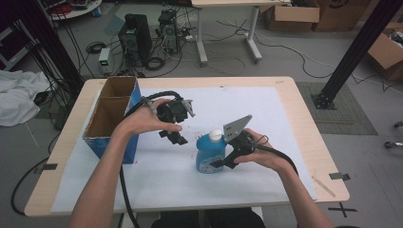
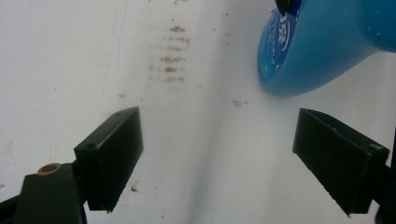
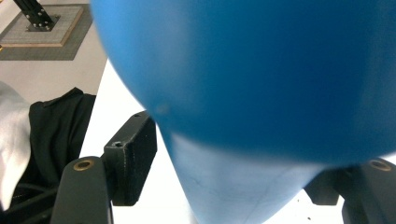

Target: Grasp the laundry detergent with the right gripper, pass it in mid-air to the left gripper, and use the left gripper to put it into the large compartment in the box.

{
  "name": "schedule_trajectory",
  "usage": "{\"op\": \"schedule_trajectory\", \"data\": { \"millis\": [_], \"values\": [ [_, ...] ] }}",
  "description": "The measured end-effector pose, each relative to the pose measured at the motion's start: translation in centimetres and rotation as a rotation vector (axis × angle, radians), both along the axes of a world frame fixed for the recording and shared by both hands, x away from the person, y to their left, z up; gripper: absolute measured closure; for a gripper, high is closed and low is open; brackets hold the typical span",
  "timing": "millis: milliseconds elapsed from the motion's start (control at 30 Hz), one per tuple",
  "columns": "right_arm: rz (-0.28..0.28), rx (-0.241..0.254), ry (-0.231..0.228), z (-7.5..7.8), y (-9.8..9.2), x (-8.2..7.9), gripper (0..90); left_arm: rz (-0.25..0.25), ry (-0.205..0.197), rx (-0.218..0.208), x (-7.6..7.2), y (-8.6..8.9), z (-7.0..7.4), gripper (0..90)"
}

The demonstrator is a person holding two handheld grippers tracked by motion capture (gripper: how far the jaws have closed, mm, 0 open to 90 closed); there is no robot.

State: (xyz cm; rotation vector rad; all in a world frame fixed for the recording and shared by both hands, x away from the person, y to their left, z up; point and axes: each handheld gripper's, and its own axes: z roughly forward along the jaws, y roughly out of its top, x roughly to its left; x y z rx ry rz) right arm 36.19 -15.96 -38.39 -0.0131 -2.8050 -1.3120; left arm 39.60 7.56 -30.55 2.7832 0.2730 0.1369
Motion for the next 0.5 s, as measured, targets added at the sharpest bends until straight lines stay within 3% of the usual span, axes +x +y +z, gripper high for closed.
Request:
{"op": "schedule_trajectory", "data": {
  "millis": [500],
  "values": [
    [-0.009,0.022,-0.01,0.03,0.03,-0.02,35.7,0.004,-0.007,-0.007,-0.08,0.01,0.06,16.8]
  ]
}}
